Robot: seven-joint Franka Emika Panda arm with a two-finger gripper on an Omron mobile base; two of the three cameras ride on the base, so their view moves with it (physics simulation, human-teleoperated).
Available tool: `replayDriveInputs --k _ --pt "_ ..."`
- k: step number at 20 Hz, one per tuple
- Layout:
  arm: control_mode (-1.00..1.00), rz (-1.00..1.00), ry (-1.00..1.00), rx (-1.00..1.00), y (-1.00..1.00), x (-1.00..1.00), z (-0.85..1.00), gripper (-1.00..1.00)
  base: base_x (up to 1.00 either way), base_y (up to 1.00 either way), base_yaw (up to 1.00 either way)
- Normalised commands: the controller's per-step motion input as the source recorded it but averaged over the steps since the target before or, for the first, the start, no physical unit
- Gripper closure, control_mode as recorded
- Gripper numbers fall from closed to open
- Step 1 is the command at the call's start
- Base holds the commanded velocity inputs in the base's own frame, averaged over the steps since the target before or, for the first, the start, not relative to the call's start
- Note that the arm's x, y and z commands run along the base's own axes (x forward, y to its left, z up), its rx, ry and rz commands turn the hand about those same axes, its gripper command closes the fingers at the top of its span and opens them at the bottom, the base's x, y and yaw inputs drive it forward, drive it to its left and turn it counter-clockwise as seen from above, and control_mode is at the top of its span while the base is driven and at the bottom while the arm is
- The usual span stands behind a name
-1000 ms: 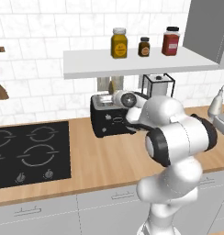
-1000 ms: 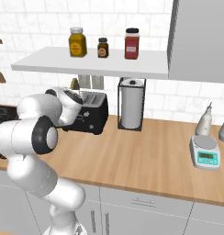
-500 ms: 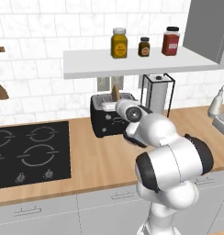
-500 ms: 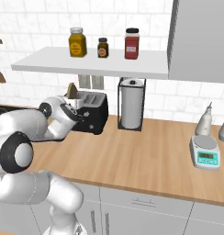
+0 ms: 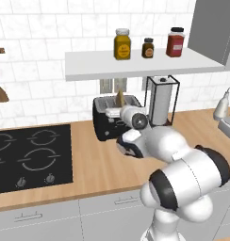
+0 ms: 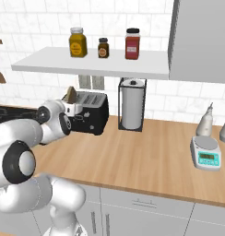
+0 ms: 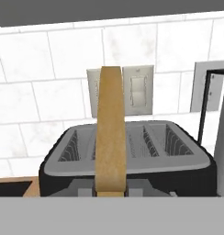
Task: Start the toaster. Once the lever pops up, take the bread to the plate on the dining counter.
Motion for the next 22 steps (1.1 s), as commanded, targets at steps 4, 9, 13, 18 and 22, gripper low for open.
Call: replayDriveInputs --k 4,9,13,18,22 --pt "-1.00 -0.02 0.27 0.00 -0.01 -0.12 1.00 1.00 0.00 0.00 0.00" --pt "-1.00 -0.01 0.26 0.00 -0.05 -0.32 0.83 1.00 0.00 0.00 0.00" --pt "-1.00 0.00 0.22 0.00 -0.20 -0.67 0.39 1.00 0.00 0.00 0.00" --pt "-1.00 0.00 0.16 -0.01 -0.22 -0.81 0.07 1.00 0.00 0.00 0.00" --pt "-1.00 0.00 0.03 -0.03 -0.16 -0.81 -0.09 1.00 0.00 0.00 0.00"
